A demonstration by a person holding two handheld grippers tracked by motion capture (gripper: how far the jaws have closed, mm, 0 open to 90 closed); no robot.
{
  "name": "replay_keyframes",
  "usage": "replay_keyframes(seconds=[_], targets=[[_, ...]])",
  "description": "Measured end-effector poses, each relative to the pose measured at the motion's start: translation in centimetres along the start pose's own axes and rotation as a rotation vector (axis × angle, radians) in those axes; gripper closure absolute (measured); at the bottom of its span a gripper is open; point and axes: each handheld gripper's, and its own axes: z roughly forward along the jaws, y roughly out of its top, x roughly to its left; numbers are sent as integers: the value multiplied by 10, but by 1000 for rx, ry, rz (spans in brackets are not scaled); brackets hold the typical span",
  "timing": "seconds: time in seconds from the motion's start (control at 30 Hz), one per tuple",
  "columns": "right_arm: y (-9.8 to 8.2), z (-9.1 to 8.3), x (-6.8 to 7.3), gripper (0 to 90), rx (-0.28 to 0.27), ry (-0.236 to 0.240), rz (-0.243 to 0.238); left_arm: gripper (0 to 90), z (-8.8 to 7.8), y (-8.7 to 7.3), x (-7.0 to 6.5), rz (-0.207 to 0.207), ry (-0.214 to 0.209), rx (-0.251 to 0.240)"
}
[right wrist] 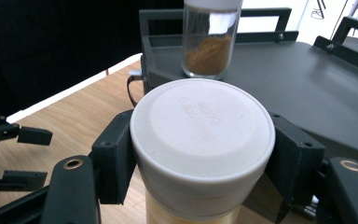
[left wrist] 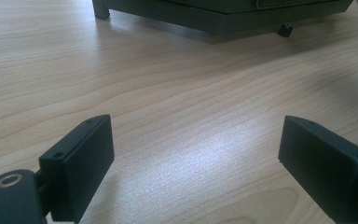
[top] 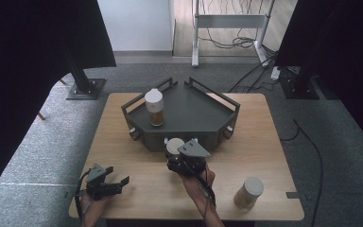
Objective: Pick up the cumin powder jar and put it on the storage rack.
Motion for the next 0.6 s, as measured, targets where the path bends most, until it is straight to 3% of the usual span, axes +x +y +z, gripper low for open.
replay_keyframes(seconds=[0.6], targets=[[40,-12,-4,329,-37,-3,-19,104,1,1,0,-1,-2,7]])
